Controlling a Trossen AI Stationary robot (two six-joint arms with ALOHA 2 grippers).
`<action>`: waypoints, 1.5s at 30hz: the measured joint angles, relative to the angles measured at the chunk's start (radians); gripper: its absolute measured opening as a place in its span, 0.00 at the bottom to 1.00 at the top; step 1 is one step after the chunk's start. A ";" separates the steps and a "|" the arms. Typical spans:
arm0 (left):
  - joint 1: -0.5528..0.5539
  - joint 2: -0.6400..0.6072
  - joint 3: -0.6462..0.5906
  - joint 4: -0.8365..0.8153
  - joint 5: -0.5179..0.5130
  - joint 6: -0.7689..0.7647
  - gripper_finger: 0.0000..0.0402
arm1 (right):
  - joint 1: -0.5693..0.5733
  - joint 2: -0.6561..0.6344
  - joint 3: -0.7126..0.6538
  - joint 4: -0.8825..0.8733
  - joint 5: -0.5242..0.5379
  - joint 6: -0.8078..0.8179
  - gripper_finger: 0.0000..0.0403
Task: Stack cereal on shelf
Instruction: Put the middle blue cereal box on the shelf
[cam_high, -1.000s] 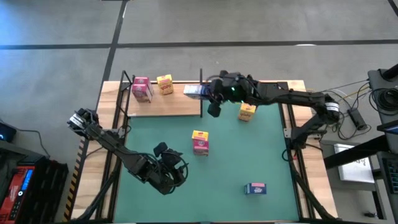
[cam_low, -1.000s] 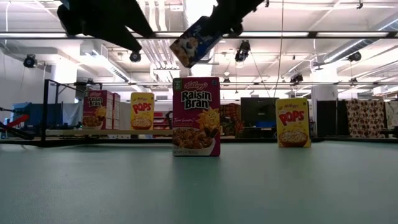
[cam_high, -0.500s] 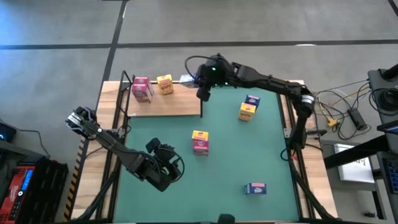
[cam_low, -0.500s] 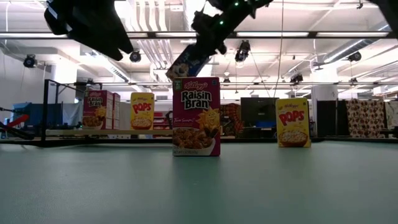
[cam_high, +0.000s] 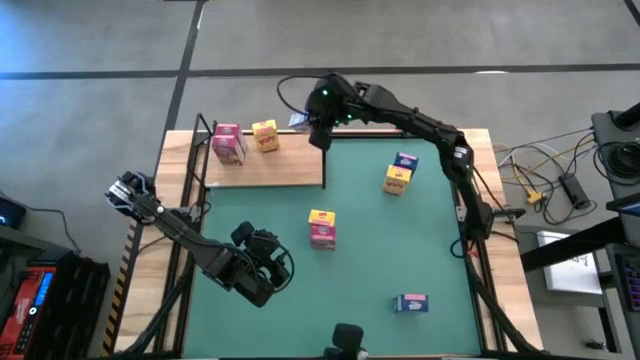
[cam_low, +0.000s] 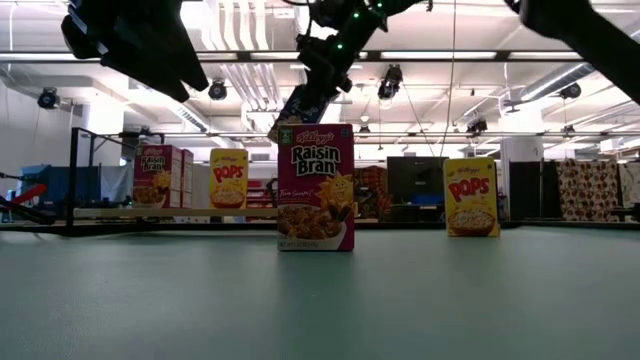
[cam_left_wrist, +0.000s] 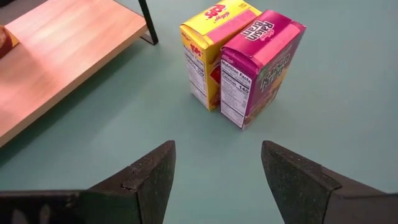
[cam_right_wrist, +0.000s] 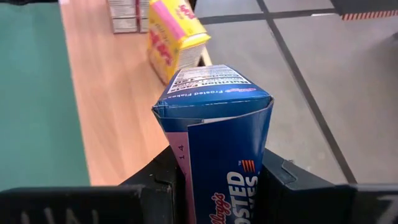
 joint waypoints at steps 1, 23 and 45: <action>0.000 0.000 0.000 0.000 0.000 -0.001 0.55 | -0.002 0.019 0.027 -0.007 0.002 0.006 0.28; -0.009 0.000 0.000 -0.019 0.054 -0.018 0.55 | 0.024 0.142 0.047 -0.062 -0.112 0.034 0.28; -0.049 0.000 0.000 -0.036 0.105 -0.043 0.55 | 0.014 0.200 0.047 0.038 -0.095 -0.030 0.28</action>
